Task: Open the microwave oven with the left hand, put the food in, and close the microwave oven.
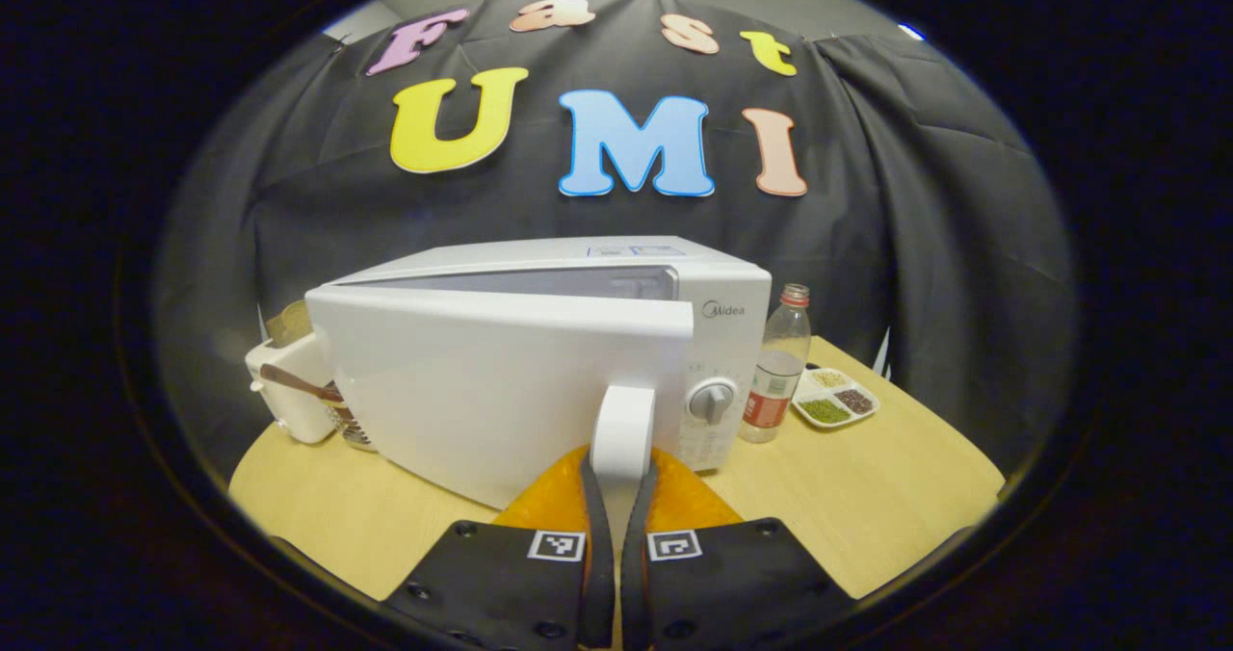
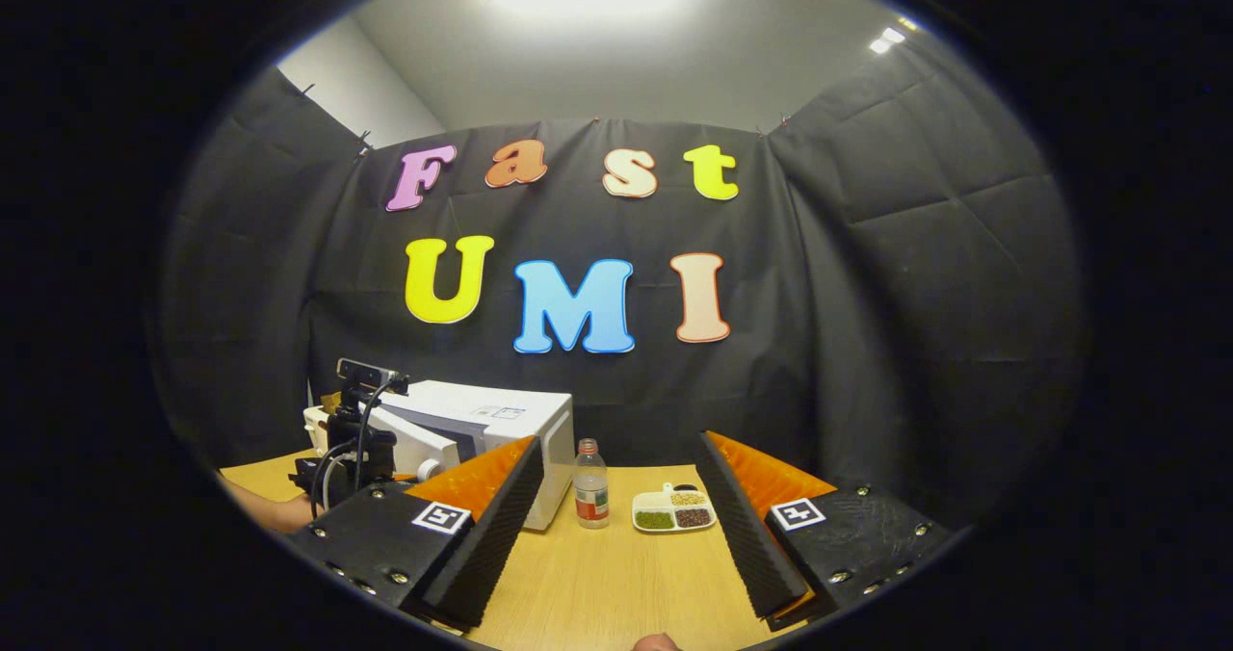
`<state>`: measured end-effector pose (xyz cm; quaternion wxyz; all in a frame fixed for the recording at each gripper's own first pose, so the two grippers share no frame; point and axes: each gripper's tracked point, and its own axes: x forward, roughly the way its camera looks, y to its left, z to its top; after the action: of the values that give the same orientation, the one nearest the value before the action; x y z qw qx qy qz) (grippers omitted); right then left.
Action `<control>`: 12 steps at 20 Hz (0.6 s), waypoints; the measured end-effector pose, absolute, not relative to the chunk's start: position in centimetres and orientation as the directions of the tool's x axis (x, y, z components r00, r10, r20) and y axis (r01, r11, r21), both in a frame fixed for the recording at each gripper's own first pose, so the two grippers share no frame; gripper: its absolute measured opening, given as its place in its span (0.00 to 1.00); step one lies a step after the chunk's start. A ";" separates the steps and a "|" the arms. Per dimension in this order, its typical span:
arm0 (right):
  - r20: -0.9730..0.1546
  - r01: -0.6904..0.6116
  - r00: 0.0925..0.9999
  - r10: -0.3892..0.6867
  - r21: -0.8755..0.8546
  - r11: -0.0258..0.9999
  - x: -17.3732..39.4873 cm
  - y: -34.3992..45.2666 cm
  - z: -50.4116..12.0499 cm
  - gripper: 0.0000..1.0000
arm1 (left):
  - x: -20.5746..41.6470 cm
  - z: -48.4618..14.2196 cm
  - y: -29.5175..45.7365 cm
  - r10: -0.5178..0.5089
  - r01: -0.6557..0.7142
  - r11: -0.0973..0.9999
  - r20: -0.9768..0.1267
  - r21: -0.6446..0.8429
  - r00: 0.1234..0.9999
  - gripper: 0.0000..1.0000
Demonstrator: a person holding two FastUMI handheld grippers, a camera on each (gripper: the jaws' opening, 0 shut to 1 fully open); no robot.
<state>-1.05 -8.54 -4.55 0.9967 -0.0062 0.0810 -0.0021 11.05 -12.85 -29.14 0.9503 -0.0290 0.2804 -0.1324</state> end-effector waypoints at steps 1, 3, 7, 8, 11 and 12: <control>-0.162 -0.014 0.987 0.013 -0.004 1.000 -0.7 -7.7 -4.6 0.97 | 10.2 -29.0 -12.2 -0.273 0.240 0.962 -0.526 -0.132 0.805 0.11; -0.160 -0.049 0.986 0.050 0.009 0.999 -0.2 -5.9 -4.5 0.97 | 8.5 -28.7 -10.8 -0.281 0.249 0.959 -0.523 -0.132 0.805 0.12; -0.154 -0.131 0.979 0.131 0.014 0.991 0.6 -2.1 -4.5 0.97 | 6.2 -28.3 -8.5 -0.283 0.250 0.959 -0.525 -0.135 0.803 0.14; -0.157 -0.151 0.976 0.151 0.014 0.988 0.7 -1.1 -4.6 0.97 | 5.6 -28.2 -7.8 -0.282 0.249 0.959 -0.525 -0.134 0.803 0.14; -0.159 -0.203 0.966 0.203 0.014 0.979 0.7 1.5 -4.7 0.97 | 4.0 -28.0 -5.8 -0.266 0.236 0.964 -0.536 -0.127 0.801 0.15; -0.160 -0.218 0.963 0.218 0.015 0.976 0.7 2.3 -4.8 0.97 | 3.4 -27.9 -5.1 -0.258 0.231 0.966 -0.540 -0.119 0.801 0.18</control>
<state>0.73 2.26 -4.82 0.9906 -0.0011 0.0806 0.1102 3.45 -5.13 -27.92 0.9488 -0.0238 0.2876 -0.1287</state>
